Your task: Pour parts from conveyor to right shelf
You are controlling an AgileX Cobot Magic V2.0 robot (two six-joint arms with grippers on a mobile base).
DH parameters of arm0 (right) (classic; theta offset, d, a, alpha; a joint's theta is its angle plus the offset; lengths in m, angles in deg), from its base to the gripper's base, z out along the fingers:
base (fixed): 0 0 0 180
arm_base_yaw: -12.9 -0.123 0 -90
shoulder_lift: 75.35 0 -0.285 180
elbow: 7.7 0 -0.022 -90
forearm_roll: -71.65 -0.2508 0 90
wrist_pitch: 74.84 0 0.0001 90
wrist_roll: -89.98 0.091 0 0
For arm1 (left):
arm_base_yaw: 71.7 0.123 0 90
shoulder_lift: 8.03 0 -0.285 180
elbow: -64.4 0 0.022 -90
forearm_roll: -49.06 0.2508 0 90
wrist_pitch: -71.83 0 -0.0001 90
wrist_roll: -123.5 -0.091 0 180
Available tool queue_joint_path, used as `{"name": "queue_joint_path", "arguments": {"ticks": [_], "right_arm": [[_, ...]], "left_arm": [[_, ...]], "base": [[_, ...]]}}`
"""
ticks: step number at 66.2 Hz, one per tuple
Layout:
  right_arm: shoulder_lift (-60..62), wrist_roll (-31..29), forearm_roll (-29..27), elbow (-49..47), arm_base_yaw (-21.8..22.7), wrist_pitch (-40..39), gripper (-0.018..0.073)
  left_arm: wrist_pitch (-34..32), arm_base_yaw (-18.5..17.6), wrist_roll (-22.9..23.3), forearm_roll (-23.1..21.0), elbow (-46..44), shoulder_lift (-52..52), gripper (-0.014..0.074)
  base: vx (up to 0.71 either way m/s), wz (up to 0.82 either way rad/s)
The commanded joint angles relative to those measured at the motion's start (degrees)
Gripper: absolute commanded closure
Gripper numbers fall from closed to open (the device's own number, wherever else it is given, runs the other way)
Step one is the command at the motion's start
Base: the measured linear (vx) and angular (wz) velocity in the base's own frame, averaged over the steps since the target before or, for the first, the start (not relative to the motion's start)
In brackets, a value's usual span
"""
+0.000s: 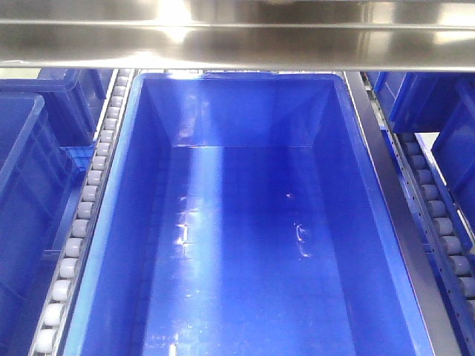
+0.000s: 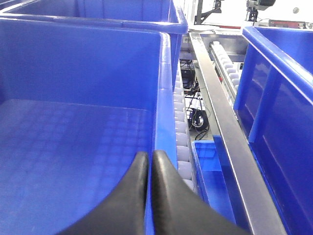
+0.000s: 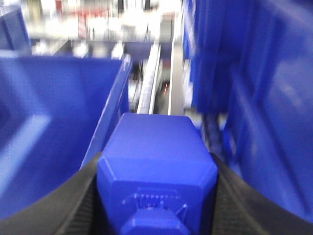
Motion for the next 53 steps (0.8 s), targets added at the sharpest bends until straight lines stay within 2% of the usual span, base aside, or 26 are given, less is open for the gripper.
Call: {"name": "queue_joint_path", "arguments": {"ticks": [1,10,30,53], "right_arm": [[-9.01,-0.29,-1.03,-4.64,0.26,-4.69,0.0564],[-19.83,-0.34,-2.12,-9.53,-1.47,-4.24,0.0564],[-42.1,0.49,-0.94,-21.86,-16.62,0.5,0.0564],[-65.81,0.43,0.25,-38.07,-27.82,10.13,0.0564]], "left_arm": [[-4.0,-0.3,0.22,0.01,-1.47,-0.84,0.0603],[-4.0,-0.3,0.22,0.01,-1.47,-0.84,0.0603],[-4.0,-0.3,0.22,0.01,-1.47,-0.84,0.0603],[-4.0,-0.3,0.22,0.01,-1.47,-0.84,0.0603]], "base": [[0.0,0.0],[0.0,0.0],[0.0,0.0],[0.0,0.0]]}}
